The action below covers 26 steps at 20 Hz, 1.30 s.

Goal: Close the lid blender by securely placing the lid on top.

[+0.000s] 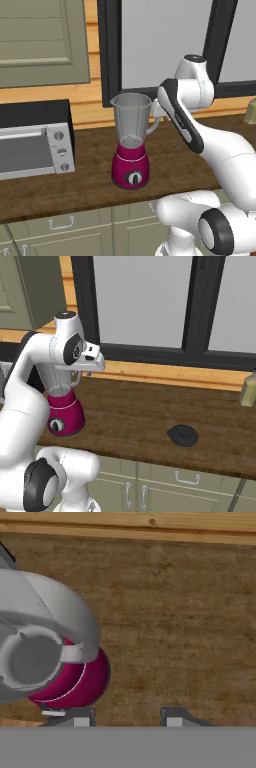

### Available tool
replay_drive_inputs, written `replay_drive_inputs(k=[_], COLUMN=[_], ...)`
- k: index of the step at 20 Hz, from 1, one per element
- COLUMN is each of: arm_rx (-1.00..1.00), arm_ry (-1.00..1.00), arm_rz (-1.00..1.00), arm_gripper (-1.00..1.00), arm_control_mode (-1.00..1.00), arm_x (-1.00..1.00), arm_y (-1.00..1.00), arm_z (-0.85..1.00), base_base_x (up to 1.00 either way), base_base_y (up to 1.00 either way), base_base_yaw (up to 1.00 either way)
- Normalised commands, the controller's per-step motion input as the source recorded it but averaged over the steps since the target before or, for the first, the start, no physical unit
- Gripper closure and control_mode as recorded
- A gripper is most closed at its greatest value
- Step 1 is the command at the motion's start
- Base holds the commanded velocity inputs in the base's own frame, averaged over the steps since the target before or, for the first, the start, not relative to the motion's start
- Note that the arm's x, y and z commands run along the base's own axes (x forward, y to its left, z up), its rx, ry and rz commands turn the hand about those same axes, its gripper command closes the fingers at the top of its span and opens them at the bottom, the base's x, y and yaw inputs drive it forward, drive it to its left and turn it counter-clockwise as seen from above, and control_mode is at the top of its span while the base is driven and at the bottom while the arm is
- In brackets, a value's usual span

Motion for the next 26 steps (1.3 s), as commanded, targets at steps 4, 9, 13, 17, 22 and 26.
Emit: replay_drive_inputs(k=[4,9,13,17,22,26], arm_rx=[0.07,0.05,0.01,0.05,0.04,0.0], arm_ry=[-0.07,-0.03,-0.01,0.0,0.0,0.01], arm_rz=[-0.12,-0.21,-0.18,-0.19,-0.2,-0.11], arm_gripper=[-1.0,-1.0,-1.0,-1.0,-1.0,-1.0], arm_control_mode=[-1.0,-1.0,-1.0,-1.0,-1.0,-1.0], arm_x=[-0.76,-1.0,-0.91,-0.52,-0.18,0.33], arm_y=[-0.64,-1.0,-1.0,-1.0,-1.0,-1.0], arm_z=[0.0,-0.03,-0.03,0.0,0.0,-0.15], base_base_x=[0.0,0.0,0.0,0.0,0.0,0.0], base_base_y=[0.0,0.0,0.0,0.0,0.0,0.0], base_base_yaw=[0.0,0.0,0.0,0.0,0.0,0.0])
